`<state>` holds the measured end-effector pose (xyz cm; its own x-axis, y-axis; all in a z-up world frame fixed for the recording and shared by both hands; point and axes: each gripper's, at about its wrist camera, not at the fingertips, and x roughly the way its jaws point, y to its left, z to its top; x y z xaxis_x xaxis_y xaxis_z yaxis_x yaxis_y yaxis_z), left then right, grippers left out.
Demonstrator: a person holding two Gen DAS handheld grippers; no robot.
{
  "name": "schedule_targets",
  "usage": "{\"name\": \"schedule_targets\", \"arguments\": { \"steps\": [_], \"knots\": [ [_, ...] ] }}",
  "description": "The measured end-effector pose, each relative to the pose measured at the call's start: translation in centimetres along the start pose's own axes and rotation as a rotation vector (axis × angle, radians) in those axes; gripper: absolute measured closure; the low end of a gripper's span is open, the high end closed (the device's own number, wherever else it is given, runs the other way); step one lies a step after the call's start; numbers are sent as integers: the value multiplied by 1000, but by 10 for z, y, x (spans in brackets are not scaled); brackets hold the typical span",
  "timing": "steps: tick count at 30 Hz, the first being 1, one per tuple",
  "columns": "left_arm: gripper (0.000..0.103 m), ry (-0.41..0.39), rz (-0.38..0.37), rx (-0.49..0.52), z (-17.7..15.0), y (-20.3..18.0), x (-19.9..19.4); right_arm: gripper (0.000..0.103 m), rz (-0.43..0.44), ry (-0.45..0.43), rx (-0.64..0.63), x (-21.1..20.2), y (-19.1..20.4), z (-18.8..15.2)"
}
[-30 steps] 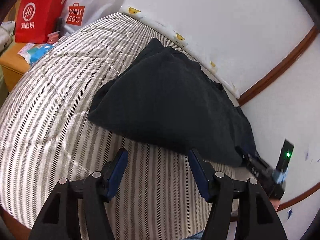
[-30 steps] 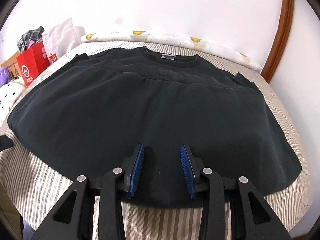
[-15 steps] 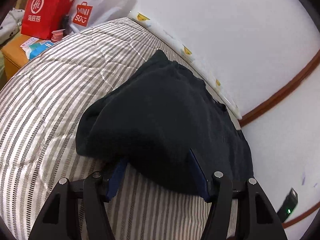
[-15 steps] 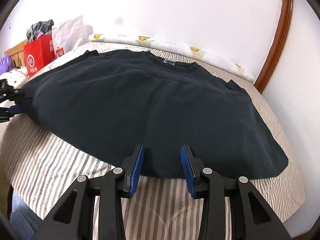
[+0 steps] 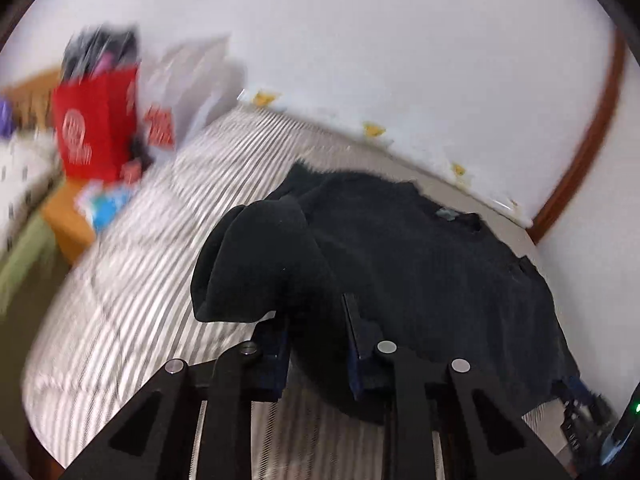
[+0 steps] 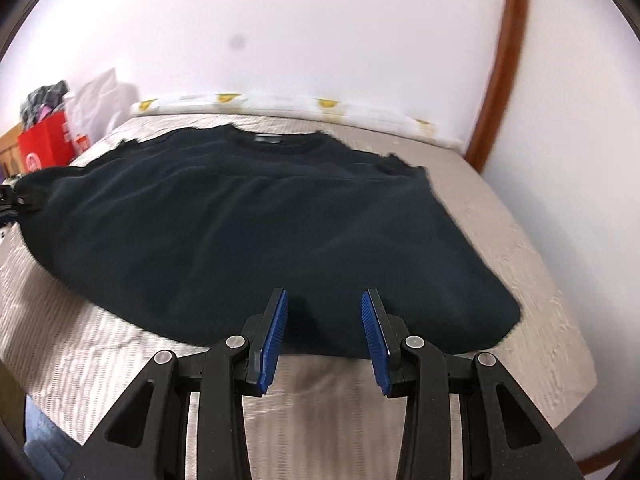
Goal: Fold small clothes
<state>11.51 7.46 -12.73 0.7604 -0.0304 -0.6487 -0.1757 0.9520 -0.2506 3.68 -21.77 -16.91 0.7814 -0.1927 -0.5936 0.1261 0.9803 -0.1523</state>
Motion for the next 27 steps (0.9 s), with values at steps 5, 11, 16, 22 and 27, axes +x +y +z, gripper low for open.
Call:
{"name": "schedule_targets", "arguments": {
  "steps": [5,11,16,22,27],
  "knots": [
    [83,-58,-100,118,13,-46,-19,65,-23,-18,37,-5,-26,0],
    [83,-33,-252,279,2,-105,-12,65,-66,-2,73,-2,-53,-5],
    [84,89,-374,385,-25,-141,13,65,-74,16,102,-2,-68,-11],
    [83,158,-338,446,-47,-156,28,64,-69,25,78,-4,-68,-11],
    [70,165,-411,455,-43,-149,7,61,-22,20,67,-6,-60,-4]
  ]
}}
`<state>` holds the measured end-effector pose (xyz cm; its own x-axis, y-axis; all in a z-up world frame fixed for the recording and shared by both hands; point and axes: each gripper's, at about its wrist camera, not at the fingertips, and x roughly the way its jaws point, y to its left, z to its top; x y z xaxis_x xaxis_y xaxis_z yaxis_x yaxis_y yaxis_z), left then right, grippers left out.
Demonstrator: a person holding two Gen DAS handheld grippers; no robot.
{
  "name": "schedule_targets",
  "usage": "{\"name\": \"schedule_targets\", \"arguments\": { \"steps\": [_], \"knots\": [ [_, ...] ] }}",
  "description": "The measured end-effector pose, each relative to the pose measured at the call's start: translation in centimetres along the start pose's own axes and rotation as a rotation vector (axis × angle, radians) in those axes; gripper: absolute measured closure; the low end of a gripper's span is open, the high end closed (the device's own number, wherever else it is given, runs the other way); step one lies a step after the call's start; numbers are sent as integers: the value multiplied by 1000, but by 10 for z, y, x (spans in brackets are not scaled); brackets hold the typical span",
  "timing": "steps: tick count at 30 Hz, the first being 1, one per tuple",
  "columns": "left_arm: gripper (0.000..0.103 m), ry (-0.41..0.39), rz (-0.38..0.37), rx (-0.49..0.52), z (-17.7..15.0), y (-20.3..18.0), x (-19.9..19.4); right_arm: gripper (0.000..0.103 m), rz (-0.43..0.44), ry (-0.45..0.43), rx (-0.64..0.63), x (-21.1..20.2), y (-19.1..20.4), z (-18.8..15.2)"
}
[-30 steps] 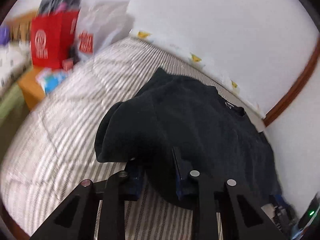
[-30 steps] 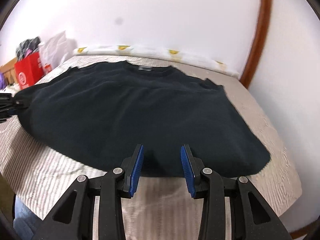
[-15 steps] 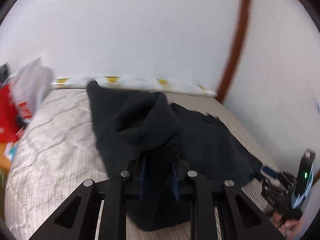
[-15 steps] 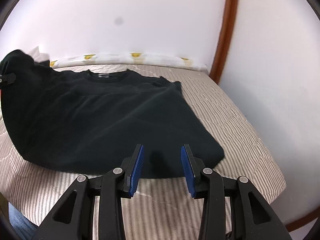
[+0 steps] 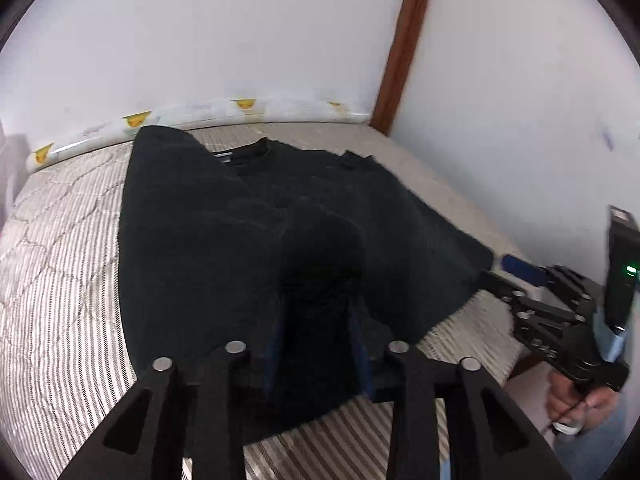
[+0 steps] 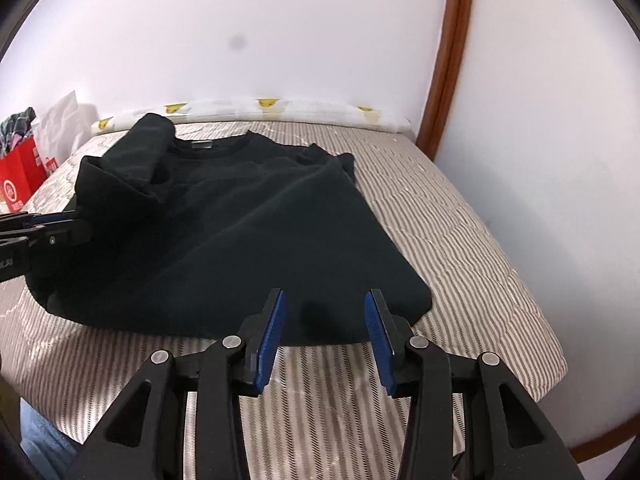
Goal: Fold small clothes
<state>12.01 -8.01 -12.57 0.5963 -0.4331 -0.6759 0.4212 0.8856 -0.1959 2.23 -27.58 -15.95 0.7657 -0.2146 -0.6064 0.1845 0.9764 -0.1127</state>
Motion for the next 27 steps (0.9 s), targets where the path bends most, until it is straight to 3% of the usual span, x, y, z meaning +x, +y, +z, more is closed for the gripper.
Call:
{"name": "schedule_targets", "arguments": {
  "steps": [2,5,11,15,22,27],
  "knots": [
    [67,-29,-3,-3,-3,3,-16,52,44,-8,6,-5,6,4],
    [38,-71,50,-1,-11,13,-35,44,121,5,28,-7,16,15],
    [38,-46,127,-34,-48,56,-56,42,337,50,97,-5,44,32],
    [38,10,111,-102,-75,82,-56,40,438,82,134,3,71,43],
    [37,43,88,-122,-94,90,-43,39,520,181,280,40,103,58],
    [37,38,57,-131,-86,89,-35,36,436,216,336,66,117,69]
  ]
}}
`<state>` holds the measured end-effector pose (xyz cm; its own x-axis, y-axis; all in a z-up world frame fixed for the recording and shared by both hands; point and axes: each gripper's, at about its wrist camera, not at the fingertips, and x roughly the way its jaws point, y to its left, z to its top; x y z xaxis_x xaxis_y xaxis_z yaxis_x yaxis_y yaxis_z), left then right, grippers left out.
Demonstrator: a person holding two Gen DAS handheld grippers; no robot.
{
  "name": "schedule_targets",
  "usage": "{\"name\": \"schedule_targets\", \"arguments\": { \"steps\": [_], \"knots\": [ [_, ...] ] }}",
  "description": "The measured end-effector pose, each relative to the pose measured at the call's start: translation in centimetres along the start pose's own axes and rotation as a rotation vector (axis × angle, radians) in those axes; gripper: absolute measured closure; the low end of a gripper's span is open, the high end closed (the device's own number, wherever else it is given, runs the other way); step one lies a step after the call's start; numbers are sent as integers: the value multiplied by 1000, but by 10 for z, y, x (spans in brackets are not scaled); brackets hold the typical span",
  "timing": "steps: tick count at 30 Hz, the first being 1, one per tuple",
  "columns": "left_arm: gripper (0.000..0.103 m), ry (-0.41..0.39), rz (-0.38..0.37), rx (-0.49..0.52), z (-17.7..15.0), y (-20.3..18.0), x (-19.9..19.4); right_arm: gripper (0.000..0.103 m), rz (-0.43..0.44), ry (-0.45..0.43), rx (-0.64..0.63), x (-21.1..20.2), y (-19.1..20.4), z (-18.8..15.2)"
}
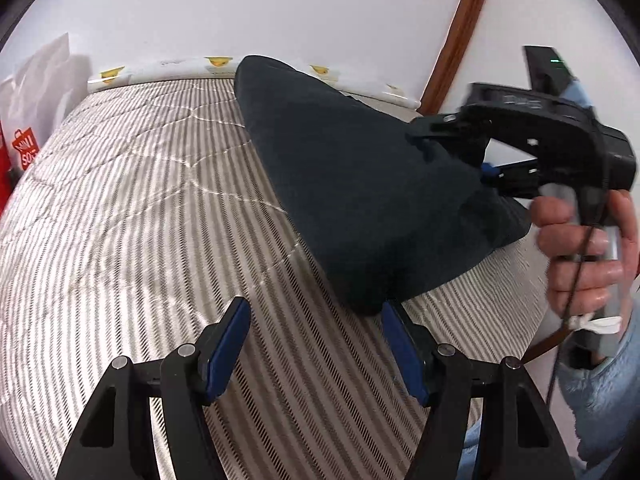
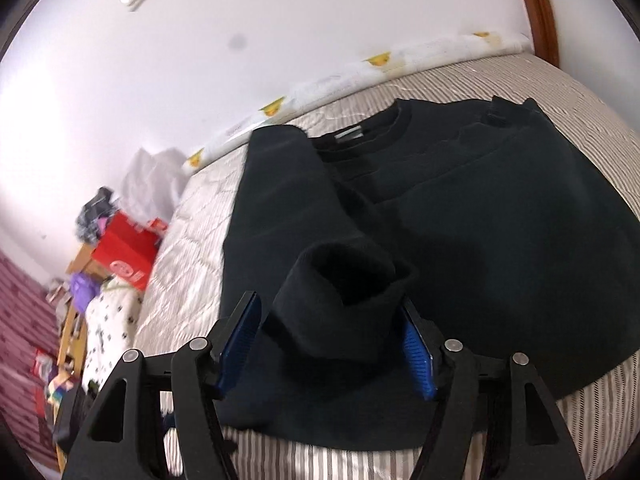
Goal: Fold small clothes
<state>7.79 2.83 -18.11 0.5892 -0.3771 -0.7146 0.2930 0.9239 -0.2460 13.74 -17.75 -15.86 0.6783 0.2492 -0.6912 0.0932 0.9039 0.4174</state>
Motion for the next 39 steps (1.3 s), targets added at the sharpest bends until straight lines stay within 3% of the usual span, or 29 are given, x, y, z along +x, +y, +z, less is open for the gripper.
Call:
{"name": "schedule_targets", "arguments": {
  "steps": [3,5,6,7,8,13,17,26,32,36,39],
  "knots": [
    [37,14,-12,-7,3,-6,7,39,-43,3,28,12,-3,1],
    [37,21,-4,6,4,-14,12,62,-26,-21,5,7,-5,1],
    [37,19,5,18,5,-19,14,67,-20,-48,-31,2,-3,0],
    [37,20,10,29,5,-23,16,82,0,-86,-88,-7,0,0],
    [37,30,15,45,7,-30,20,86,11,-108,-122,-12,1,0],
    [37,49,43,110,18,-60,31,88,0,-234,-209,-50,-11,7],
    [37,42,59,129,33,-76,38,89,-40,-283,-191,-73,-41,18],
    [36,85,20,171,43,-124,62,90,-242,-382,-169,-109,-126,33],
    [37,47,21,181,46,-140,63,90,-241,-305,-48,-103,-190,24],
    [43,36,42,187,53,-150,67,88,-245,-288,-38,-101,-193,14],
    [51,41,23,163,57,-157,73,77,-235,-267,13,-105,-200,11]
  ]
}}
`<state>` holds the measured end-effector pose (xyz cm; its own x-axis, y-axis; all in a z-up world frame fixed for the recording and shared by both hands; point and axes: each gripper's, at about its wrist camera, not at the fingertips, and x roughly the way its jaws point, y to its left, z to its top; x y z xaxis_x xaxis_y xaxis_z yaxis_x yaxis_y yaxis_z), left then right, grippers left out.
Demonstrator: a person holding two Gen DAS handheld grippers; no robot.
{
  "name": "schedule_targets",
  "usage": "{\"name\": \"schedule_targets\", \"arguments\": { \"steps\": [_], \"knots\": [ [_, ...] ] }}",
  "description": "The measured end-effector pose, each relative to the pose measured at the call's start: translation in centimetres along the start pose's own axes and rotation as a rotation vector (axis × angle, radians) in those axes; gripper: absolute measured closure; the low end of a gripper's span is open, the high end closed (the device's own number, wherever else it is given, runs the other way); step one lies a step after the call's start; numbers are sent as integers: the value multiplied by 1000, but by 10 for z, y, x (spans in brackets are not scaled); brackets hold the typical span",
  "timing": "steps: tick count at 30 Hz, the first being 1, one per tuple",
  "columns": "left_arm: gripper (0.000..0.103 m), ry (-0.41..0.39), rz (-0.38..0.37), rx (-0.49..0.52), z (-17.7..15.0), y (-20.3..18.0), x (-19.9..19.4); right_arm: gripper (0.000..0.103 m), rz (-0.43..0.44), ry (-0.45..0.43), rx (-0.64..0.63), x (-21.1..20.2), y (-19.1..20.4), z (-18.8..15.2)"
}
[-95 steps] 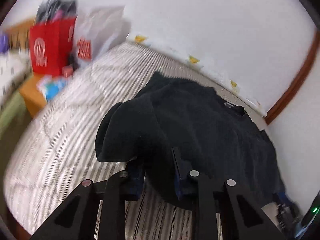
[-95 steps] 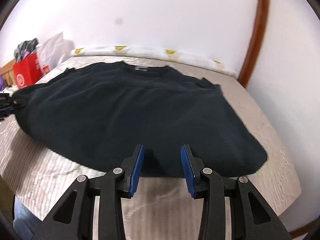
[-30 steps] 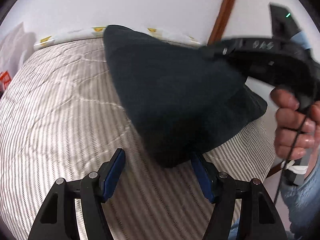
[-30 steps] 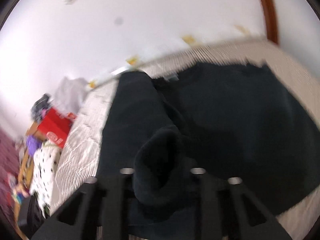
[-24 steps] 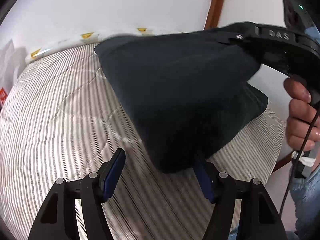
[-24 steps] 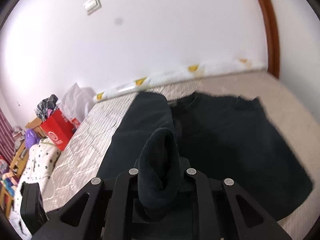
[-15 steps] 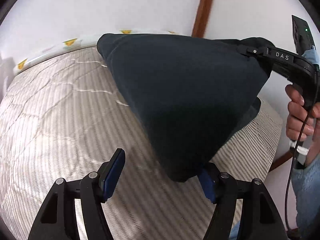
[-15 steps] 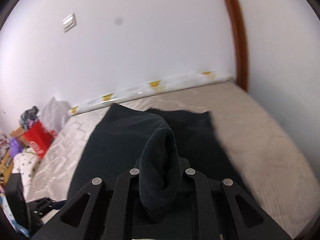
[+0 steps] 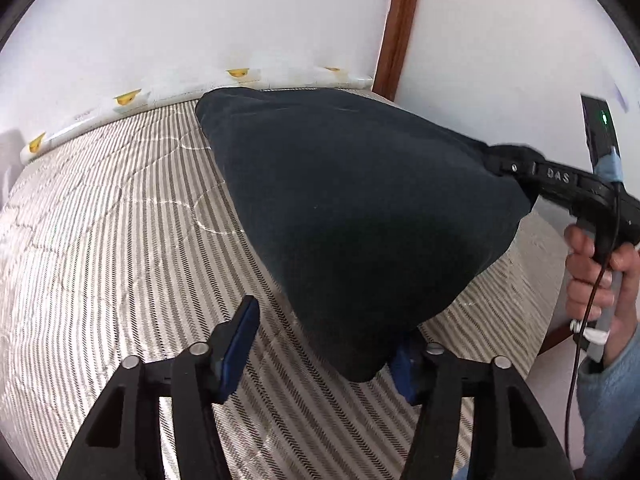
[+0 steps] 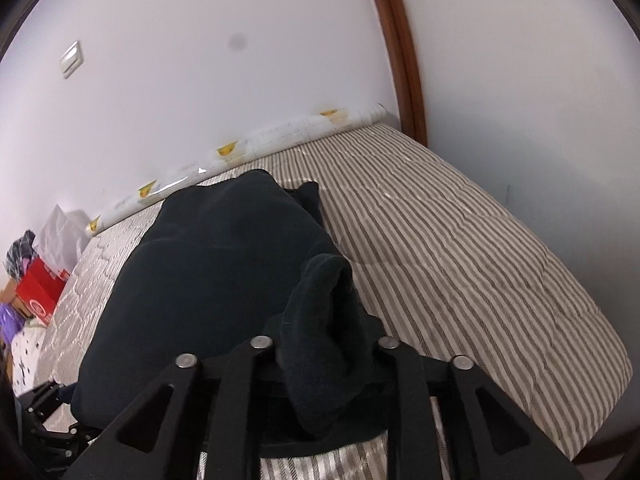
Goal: Fold small clothes
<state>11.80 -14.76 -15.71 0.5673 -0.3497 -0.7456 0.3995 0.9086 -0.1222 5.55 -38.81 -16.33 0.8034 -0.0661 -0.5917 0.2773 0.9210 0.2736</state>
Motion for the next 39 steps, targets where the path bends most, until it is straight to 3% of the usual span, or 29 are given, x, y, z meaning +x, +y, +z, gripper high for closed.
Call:
{"name": "schedule_targets", "arguments": {
  "steps": [3,7,11,13,14,17,20,27,34,39],
  "knots": [
    [62,-5,-6,1,6,-3,5,66,5,46,34,-1,-7,-5],
    [66,-15,20,8,8,-8,9,44,2,113,57,1,-11,-14],
    [78,-54,28,-29,8,-1,6,38,22,179,125,21,-19,-23],
    [82,-85,48,-46,9,2,1,42,42,208,160,28,-20,-24],
    [83,-90,55,-54,10,3,1,61,84,215,165,30,-16,-24],
    [84,-110,72,-94,15,14,-2,79,42,167,77,29,6,-20],
    [85,-126,95,-120,21,32,-5,82,27,147,51,34,24,-17],
    [85,-124,178,-195,20,97,-18,83,133,175,18,69,87,-4],
    [85,-95,231,-294,-3,158,-27,83,213,201,-146,78,164,-16],
    [85,-75,214,-266,-15,161,-23,83,252,161,-226,51,159,-30]
  ]
}}
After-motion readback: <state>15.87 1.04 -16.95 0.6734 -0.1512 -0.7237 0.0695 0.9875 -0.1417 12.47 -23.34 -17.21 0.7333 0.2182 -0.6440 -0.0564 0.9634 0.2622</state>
